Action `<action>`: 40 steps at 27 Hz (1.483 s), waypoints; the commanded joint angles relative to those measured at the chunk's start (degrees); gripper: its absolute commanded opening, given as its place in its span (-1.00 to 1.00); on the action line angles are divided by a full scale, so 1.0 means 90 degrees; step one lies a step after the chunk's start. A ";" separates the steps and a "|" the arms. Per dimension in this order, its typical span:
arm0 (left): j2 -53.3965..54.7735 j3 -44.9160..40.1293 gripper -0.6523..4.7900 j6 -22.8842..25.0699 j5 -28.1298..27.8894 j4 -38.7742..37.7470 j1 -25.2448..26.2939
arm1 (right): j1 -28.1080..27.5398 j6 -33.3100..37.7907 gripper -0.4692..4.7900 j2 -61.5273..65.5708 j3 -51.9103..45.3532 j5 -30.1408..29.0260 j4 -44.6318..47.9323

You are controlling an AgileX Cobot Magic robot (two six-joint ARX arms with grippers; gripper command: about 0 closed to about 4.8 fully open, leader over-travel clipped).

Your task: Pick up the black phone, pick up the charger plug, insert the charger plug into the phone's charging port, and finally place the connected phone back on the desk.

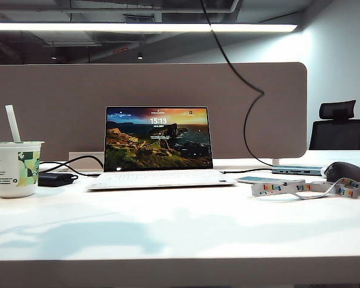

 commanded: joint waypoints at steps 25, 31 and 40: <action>-0.0544 0.0061 -0.78 0.0010 -0.3626 0.0194 0.0860 | -0.0784 0.1277 -0.84 0.0444 0.0010 0.3070 0.0678; -0.0862 0.0061 -0.78 0.0527 -0.4197 0.0017 0.0877 | -0.0753 0.1336 -0.32 0.1758 0.0010 0.2786 0.0758; -0.0886 0.0061 -0.78 0.0512 -0.4180 -0.0138 0.0877 | -0.0495 0.1326 0.10 0.3575 0.0007 0.2839 0.0933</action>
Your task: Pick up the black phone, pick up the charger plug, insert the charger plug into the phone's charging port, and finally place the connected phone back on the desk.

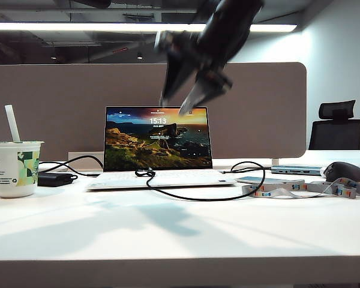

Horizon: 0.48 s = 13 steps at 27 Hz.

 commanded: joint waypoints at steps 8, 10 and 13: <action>-0.0044 0.0058 -0.78 0.0005 -0.0002 0.0255 0.0000 | 0.0532 0.0044 0.09 0.1054 0.0029 0.1095 0.1107; -0.0044 0.0058 -0.78 0.0005 -0.0005 0.0257 0.0000 | 0.0542 0.0177 0.09 0.1144 0.0027 0.1365 0.1243; -0.0044 0.0058 -0.78 0.0007 -0.0002 0.0255 0.0000 | 0.0529 0.0238 0.09 0.1285 0.0029 0.1535 0.1416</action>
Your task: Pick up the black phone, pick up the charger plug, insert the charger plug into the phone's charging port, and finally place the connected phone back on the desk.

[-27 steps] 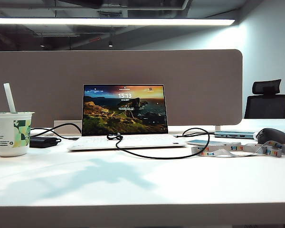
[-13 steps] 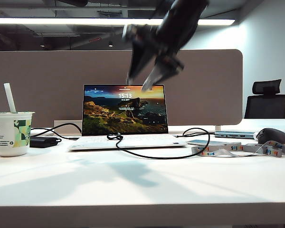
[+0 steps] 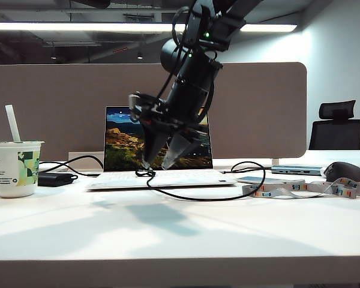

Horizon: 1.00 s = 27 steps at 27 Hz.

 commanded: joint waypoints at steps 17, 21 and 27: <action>-0.0044 0.0058 -0.78 0.0070 0.0000 0.0253 0.0015 | -0.0005 0.0049 -0.83 0.0716 0.0039 0.0172 0.0087; -0.0083 0.0061 -0.78 -0.0002 0.0005 0.0267 0.0240 | -0.0083 -0.0962 -0.83 0.0306 0.0041 0.0138 -0.0763; -0.0151 0.0058 -0.78 -0.0107 0.0158 0.0255 0.0461 | -0.0175 -0.3024 -0.83 -0.0634 0.0039 0.0192 -0.1967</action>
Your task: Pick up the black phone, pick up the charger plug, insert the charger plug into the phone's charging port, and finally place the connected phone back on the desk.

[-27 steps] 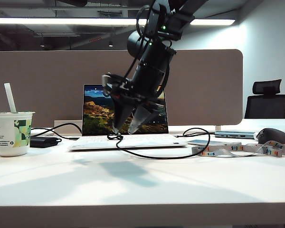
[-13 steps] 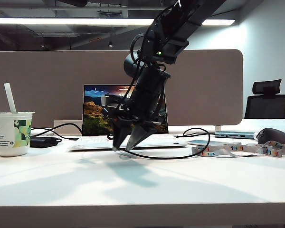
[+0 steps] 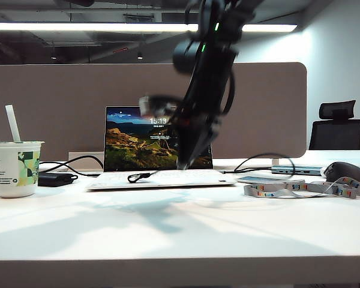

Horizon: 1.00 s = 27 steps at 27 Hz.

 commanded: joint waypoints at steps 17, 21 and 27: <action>-0.0095 0.0058 -0.78 -0.0277 0.0168 0.0270 -0.0017 | -0.0017 -0.3198 -0.83 -0.1617 -0.1032 -0.0563 -0.1450; -0.0095 0.0058 -0.78 -0.0277 0.0168 0.0257 -0.0017 | -0.0027 -0.3130 -0.56 -0.1513 -0.1486 -0.0245 -0.1428; -0.0095 0.0058 -0.78 -0.0279 0.0168 0.0257 -0.0017 | -0.0024 -0.2691 -0.05 -0.1532 -0.1464 -0.0279 -0.1251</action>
